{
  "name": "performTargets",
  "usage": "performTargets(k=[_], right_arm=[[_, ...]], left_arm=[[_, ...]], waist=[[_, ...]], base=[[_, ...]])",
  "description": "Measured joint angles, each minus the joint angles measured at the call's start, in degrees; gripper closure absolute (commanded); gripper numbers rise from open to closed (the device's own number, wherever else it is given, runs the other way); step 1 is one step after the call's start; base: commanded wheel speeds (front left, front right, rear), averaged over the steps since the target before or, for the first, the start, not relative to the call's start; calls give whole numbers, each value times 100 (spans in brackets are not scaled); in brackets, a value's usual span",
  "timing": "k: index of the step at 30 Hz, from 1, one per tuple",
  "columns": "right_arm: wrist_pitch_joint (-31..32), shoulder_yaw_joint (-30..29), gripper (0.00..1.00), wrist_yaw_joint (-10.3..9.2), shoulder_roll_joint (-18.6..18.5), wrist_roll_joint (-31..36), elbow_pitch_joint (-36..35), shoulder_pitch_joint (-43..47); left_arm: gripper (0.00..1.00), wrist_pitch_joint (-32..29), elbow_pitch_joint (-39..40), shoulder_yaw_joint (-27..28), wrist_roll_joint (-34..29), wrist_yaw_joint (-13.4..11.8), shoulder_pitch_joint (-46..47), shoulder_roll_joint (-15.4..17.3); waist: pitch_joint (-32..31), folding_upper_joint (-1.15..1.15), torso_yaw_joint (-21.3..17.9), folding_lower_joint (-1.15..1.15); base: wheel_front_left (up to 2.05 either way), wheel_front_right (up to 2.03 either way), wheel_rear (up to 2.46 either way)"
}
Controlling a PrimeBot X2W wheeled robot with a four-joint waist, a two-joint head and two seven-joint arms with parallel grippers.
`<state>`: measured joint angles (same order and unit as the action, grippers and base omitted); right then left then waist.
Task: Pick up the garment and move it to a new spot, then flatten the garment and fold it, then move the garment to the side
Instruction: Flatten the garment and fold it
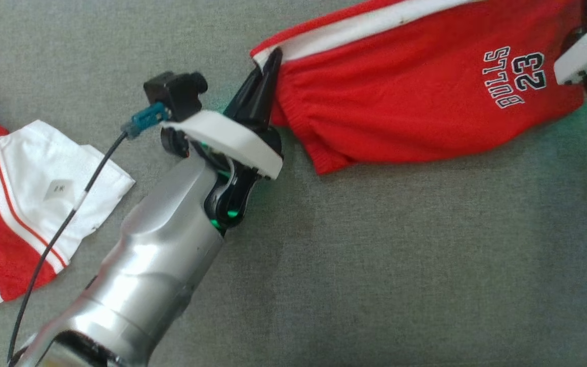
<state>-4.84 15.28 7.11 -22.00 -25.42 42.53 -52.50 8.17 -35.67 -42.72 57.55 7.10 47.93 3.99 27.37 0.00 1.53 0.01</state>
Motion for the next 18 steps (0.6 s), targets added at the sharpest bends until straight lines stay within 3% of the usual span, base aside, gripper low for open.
performTargets(k=[2,3,4,5,6,10,15,18], right_arm=[[-85,216,95,0,-13,-53,185,-149],[-138,321,73,0,-14,-90,259,-205],[-197,393,7,0,-12,-154,334,-247],[-269,479,0,0,-13,-223,398,-286],[-370,561,0,0,-14,-289,433,-313],[-700,832,0,0,-34,-588,475,-322],[-878,1079,0,0,-111,-935,255,-7],[-880,1138,0,0,-130,-1195,178,435]], left_arm=[[82,7,-102,-19,49,4,146,-47],[69,8,-140,-32,69,4,209,-65],[52,27,-168,-49,88,4,269,-76],[8,57,-211,-65,96,5,319,-86],[0,91,-263,-82,96,5,361,-94],[0,408,-468,-166,-85,-56,388,-119],[0,612,-402,-35,-516,-572,68,-86],[0,613,124,287,-1083,-1044,-381,49]], waist=[[69,0,12,0],[99,0,14,0],[124,0,16,0],[145,0,16,0],[158,0,12,0],[127,0,-7,-1],[-50,0,-46,-1],[-163,0,-59,-2]], base=[[0,0,0],[0,0,0],[0,0,0],[0,0,0],[0,0,0],[0,0,0],[0,0,0],[0,0,0]])
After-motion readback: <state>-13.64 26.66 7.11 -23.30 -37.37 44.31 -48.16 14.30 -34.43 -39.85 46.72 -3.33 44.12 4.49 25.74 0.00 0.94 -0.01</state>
